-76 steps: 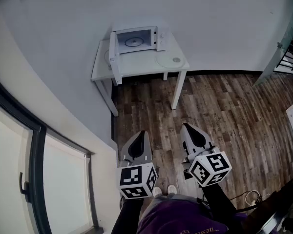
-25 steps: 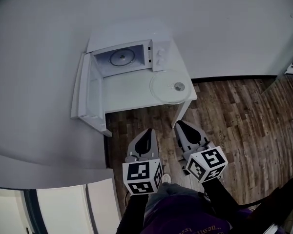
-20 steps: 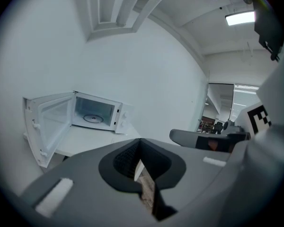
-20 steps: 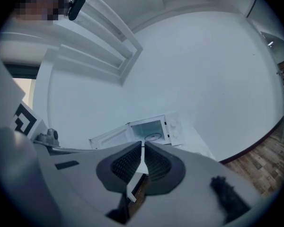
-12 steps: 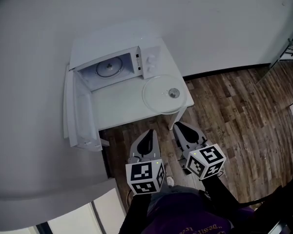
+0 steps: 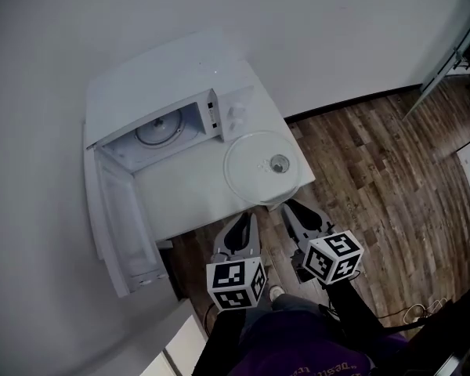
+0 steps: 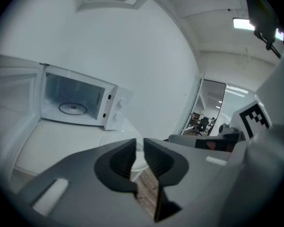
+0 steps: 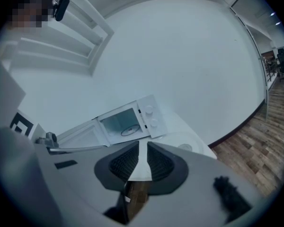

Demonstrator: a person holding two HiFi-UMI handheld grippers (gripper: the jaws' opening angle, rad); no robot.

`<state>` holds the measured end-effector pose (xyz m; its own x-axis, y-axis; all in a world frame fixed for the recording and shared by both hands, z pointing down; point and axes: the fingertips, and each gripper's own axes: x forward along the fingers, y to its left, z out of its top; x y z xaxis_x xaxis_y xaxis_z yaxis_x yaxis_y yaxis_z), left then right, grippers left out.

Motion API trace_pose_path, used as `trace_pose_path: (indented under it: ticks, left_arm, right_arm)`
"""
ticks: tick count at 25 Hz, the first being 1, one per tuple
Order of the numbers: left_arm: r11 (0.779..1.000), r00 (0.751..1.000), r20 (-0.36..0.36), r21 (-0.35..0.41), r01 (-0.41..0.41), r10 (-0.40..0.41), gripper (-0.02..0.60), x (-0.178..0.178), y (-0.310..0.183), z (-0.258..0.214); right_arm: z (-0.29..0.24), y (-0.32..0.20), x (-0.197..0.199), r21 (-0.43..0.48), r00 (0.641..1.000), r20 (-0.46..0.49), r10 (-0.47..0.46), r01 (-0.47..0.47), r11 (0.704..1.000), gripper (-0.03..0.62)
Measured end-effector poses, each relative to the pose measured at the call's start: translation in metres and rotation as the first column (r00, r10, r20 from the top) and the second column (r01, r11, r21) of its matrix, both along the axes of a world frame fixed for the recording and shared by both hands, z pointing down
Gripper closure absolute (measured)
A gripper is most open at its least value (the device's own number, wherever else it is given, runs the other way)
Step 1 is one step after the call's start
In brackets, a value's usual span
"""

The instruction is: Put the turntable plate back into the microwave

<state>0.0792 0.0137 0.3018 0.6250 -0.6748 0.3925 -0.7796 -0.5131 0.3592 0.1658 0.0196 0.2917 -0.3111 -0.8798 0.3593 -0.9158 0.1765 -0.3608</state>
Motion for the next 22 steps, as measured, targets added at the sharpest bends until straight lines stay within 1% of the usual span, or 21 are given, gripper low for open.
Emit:
trace_pose_path:
  ticks: [1,2,6,8,9,12,17,22]
  left_arm:
    - [0.999,1.0,-0.013,-0.035,-0.016,0.016,0.479,0.003,-0.003,0.009]
    - [0.997,0.999,-0.021,-0.068,-0.031,0.029,0.443,0.006,-0.006,0.018]
    - [0.986,0.999,-0.008,-0.16,-0.043,0.042,0.443,0.015,-0.011,0.054]
    - [0.976,0.999,-0.031,-0.214,-0.034,0.028,0.443,0.023,-0.01,0.073]
    - [0.969,0.998,-0.054,-0.247,-0.028,0.015,0.443,0.027,-0.009,0.082]
    - [0.942,0.994,-0.107,-0.335,-0.005,-0.033,0.408,0.039,-0.008,0.108]
    - [0.908,0.988,-0.12,-0.419,0.035,-0.094,0.383,0.06,-0.012,0.143]
    - [0.865,0.972,-0.149,-0.494,0.087,-0.183,0.382,0.071,-0.015,0.169]
  right_arm:
    - [0.007,-0.004,0.003,-0.018,1.0,0.005,0.011,-0.011,1.0,0.548]
    - [0.013,-0.007,0.006,-0.036,1.0,0.01,0.023,-0.022,0.999,0.54]
    - [0.039,-0.015,0.021,-0.098,0.998,0.018,0.058,-0.056,0.994,0.517]
    - [0.053,-0.016,0.032,-0.133,0.997,0.031,0.076,-0.072,0.989,0.505]
    - [0.06,-0.017,0.037,-0.151,0.995,0.041,0.086,-0.079,0.985,0.499]
    - [0.082,-0.02,0.052,-0.199,0.991,0.075,0.107,-0.09,0.976,0.479]
    - [0.118,-0.028,0.068,-0.28,0.981,0.155,0.12,-0.073,0.957,0.462]
    - [0.149,-0.032,0.079,-0.347,0.963,0.221,0.153,-0.069,0.935,0.459]
